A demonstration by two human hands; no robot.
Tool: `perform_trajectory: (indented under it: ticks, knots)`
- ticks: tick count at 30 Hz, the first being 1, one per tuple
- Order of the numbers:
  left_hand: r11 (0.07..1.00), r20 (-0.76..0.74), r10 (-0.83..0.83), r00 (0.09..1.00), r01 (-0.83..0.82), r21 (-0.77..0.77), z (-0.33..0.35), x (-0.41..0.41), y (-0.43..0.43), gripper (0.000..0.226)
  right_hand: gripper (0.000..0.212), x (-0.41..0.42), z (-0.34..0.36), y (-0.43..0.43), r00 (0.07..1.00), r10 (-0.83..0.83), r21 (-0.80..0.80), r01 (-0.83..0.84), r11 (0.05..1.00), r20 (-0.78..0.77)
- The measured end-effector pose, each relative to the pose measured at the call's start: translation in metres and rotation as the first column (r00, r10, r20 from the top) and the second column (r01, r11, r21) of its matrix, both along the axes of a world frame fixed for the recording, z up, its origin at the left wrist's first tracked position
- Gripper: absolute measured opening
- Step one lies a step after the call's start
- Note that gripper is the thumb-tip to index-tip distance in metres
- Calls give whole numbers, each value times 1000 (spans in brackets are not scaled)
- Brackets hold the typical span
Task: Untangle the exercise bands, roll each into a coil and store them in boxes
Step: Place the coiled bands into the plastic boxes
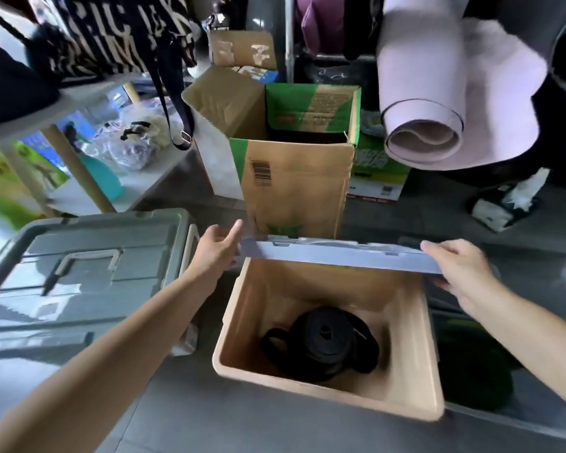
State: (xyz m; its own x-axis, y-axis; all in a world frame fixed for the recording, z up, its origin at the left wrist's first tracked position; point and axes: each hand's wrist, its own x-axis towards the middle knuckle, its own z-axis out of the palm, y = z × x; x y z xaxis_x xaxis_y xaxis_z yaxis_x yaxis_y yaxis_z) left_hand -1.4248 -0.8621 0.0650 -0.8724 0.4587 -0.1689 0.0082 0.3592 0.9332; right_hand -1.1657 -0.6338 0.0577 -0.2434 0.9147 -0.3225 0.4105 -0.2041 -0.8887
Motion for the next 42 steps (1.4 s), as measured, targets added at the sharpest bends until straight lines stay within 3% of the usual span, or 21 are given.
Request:
perform_trajectory:
  ticks: [5, 8, 14, 16, 17, 19, 22, 24, 25, 28, 31, 34, 36, 39, 42]
  knots:
    - [998, -89, 7, 996, -12, -61, 6, 26, -41, 21, 23, 37, 15, -47, 989, 129, 17, -130, 991, 79]
    - [991, -103, -60, 993, 46, -127, -10, 46, -74, 29, 26, 65, 4, -72, 952, 251, -4, -254, 967, 174]
    - [943, -237, -260, 936, 192, -273, -57, 70, -111, 15, 23, 97, -32, -98, 941, 224, -148, -191, 970, 254]
    - [945, -247, -237, 940, 163, -284, -67, 65, -108, 15, 27, 100, -40, -99, 924, 237, -113, -212, 971, 300]
    - [950, -221, -190, 956, 123, -285, -70, 62, -104, 19, 34, 99, -41, -96, 921, 235, -91, -217, 972, 309]
    - [933, -130, -73, 989, 22, -359, -72, 55, -91, 50, 55, 92, -38, -87, 933, 236, -142, -203, 969, 273]
    - [926, 227, 43, 973, 47, -376, -75, 44, -75, 66, 91, 76, -43, -77, 939, 294, -372, -213, 903, 177]
    - [970, 504, 62, 861, 67, -234, -74, 43, -74, 67, 86, 71, -54, -78, 948, 295, -459, -211, 863, 119]
    - [977, 538, 62, 840, 60, -206, -74, 42, -74, 68, 80, 70, -60, -79, 958, 270, -468, -194, 862, 101]
    - [975, 372, 102, 923, -18, -224, -76, 36, -71, 59, 78, 61, -69, -76, 966, 202, -391, -126, 912, 160]
    - [963, -4, 99, 995, -97, -250, -71, 23, -57, 42, 80, 42, -67, -63, 943, 135, -212, -70, 975, 304]
    - [919, -286, -10, 958, -104, -381, -63, 14, -43, 29, 52, 27, -59, -51, 898, 163, 48, -199, 979, 408]
    - [890, -365, -90, 927, -89, -446, -61, 10, -39, 29, 33, 23, -58, -46, 831, 211, 154, -332, 931, 515]
    - [862, -423, -129, 897, -110, -495, -61, 7, -38, 29, 34, 23, -58, -46, 700, 236, 208, -486, 849, 674]
    - [820, -514, -186, 838, -156, -551, -61, 8, -36, 28, 33, 21, -52, -48, 653, 229, 225, -535, 814, 722]
